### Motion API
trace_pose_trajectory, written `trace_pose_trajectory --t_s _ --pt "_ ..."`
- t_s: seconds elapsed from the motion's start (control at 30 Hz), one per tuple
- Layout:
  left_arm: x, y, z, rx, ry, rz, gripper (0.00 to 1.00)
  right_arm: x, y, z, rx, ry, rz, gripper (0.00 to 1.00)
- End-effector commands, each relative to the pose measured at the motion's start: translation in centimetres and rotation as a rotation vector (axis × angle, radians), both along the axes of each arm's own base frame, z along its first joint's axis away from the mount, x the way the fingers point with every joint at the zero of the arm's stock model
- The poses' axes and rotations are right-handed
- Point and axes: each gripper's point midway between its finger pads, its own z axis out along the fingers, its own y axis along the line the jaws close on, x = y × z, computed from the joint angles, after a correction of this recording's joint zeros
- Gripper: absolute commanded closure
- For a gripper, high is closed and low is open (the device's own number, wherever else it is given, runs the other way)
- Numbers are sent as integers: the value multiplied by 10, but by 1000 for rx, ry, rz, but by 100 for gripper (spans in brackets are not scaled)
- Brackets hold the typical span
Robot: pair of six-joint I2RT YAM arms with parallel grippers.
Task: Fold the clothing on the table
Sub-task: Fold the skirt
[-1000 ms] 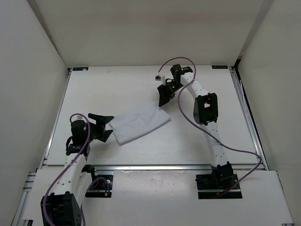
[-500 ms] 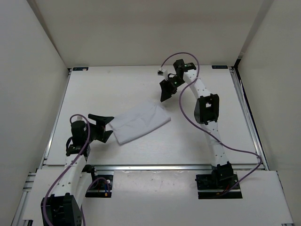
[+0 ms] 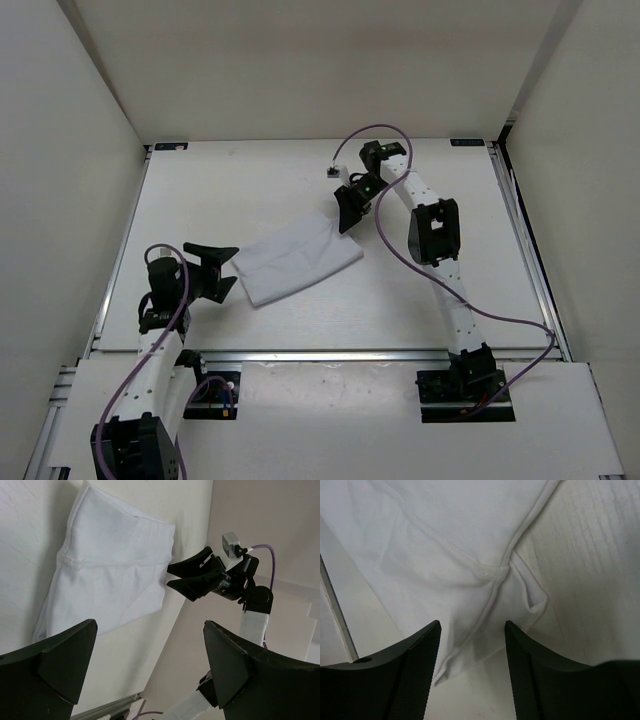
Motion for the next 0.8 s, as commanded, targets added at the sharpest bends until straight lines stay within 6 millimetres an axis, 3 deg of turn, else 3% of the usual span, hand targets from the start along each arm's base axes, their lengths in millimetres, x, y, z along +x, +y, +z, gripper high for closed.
trace_pose_trajectory --t_s 0.0,0.23,0.63,0.77 --pt "-4 2 -2 5 -1 0 1 -12 -4 -8 -27 16 41 42" --pt "-8 3 -1 -4 -10 2 1 -11 -2 -4 -31 -17 62 61" --pt "-13 3 -4 -26 -19 11 1 -25 2 15 39 1 83 38" --pt "-13 5 -3 -33 -18 25 1 -33 4 13 41 33 84 37"
